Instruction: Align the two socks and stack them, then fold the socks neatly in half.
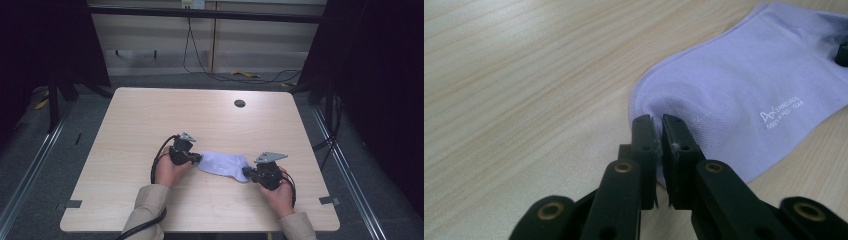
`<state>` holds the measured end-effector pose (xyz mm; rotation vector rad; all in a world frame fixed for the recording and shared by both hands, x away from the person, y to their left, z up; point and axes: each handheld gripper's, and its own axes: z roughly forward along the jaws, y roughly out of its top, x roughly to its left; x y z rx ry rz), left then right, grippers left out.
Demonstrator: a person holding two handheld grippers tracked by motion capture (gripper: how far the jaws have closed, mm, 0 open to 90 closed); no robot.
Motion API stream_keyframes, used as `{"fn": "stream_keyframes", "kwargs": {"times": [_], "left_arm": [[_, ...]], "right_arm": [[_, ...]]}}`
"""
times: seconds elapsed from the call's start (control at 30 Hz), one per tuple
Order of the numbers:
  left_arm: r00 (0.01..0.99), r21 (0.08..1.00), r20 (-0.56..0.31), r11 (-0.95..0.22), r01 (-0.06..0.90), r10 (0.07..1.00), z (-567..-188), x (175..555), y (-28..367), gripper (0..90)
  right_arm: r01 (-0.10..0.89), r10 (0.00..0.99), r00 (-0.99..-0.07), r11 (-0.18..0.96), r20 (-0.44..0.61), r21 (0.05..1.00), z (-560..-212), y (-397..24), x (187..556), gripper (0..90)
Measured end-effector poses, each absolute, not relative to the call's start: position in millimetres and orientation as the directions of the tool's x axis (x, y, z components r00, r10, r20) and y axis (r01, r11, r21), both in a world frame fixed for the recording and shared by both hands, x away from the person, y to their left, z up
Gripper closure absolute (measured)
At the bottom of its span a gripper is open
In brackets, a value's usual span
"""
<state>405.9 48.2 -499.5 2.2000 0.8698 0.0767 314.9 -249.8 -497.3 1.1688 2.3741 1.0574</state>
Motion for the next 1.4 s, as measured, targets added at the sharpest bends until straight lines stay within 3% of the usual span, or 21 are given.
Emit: {"fn": "stream_keyframes", "kwargs": {"times": [0.33, 1.07, 1.2, 1.4], "left_arm": [[0.728, 0.657, -0.228, -0.449, 0.605, 0.647, -495.1, 401.4, 49.4, 88.0], [0.763, 0.696, -0.226, -0.448, 0.561, 0.605, -459.5, 395.7, 53.9, 88.1], [0.771, 0.696, -0.218, -0.458, 0.552, 0.598, -456.3, 395.4, 53.4, 88.1], [0.779, 0.697, -0.224, -0.463, 0.548, 0.585, -457.8, 394.2, 52.7, 88.0]], "right_arm": [[0.565, 0.774, -0.629, 0.400, 0.064, 0.722, -497.2, -250.1, 315.0, 90.0], [0.575, 0.773, -0.632, 0.425, 0.051, 0.699, -489.0, -244.0, 315.8, 90.0], [0.539, 0.770, -0.636, 0.392, 0.054, 0.745, -477.2, -233.1, 315.6, 90.0], [0.519, 0.729, -0.683, 0.435, 0.051, 0.736, -477.8, -201.1, 331.4, 90.0]]}}
